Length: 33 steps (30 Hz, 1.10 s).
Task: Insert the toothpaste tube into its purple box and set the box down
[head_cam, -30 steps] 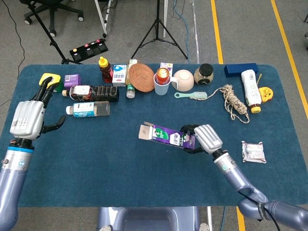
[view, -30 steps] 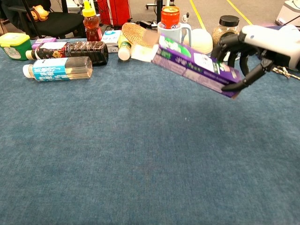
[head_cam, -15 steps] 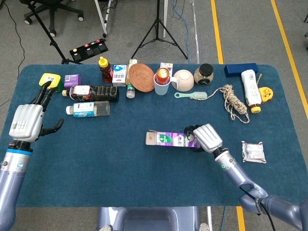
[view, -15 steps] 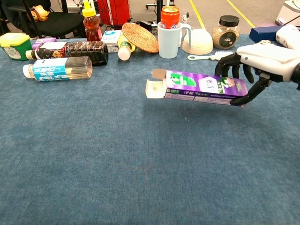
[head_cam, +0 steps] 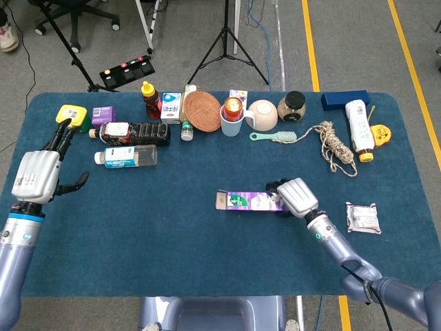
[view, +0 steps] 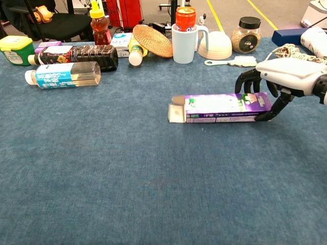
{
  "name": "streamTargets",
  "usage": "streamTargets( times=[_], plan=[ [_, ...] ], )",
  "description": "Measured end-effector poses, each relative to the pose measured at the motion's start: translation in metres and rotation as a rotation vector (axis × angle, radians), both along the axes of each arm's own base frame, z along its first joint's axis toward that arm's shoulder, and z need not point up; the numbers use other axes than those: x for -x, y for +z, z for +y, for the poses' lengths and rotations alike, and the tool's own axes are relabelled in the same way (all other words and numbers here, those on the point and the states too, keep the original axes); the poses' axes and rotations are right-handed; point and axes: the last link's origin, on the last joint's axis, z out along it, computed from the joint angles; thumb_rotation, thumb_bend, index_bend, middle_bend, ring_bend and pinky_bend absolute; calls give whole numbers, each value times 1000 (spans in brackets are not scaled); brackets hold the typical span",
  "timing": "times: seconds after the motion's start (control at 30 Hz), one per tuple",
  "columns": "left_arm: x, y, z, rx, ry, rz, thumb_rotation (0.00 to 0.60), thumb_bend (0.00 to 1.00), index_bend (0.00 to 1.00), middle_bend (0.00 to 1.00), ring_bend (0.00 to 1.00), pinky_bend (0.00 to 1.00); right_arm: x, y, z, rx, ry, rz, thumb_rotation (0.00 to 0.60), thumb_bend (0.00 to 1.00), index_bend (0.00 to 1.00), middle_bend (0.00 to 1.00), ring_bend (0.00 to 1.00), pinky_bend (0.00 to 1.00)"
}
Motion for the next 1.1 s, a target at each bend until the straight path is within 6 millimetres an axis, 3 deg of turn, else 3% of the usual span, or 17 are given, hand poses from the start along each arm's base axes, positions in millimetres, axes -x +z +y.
streamTargets(
  times=[0.13, 0.3, 0.4, 0.57, 0.8, 1.1],
  plan=[
    [3, 0, -1, 6, 5, -2, 600, 278, 82, 38, 255, 518, 3, 4, -1, -4, -5, 31, 600, 209, 168, 222, 232, 444],
    [8, 0, -3, 6, 7, -19, 600, 273, 81, 38, 248, 505, 2, 11, 1, -8, -8, 32, 600, 184, 126, 142, 174, 359],
    [16, 0, -9, 15, 11, -34, 600, 241, 64, 13, 192, 417, -2, 20, 7, -12, -5, 8, 600, 109, 104, 103, 136, 308],
    [35, 0, -28, 50, 37, -40, 600, 127, 0, 0, 40, 217, -10, 45, 25, -12, -7, -61, 600, 3, 102, 87, 101, 258],
    [55, 3, -53, 46, 27, -34, 600, 54, 0, 0, 0, 136, 2, 76, 49, 20, -10, -120, 600, 0, 102, 85, 89, 248],
    [113, 5, -104, 0, 108, 12, 600, 30, 0, 0, 0, 108, 30, 109, 76, 127, -13, -167, 600, 0, 102, 80, 58, 176]
  ],
)
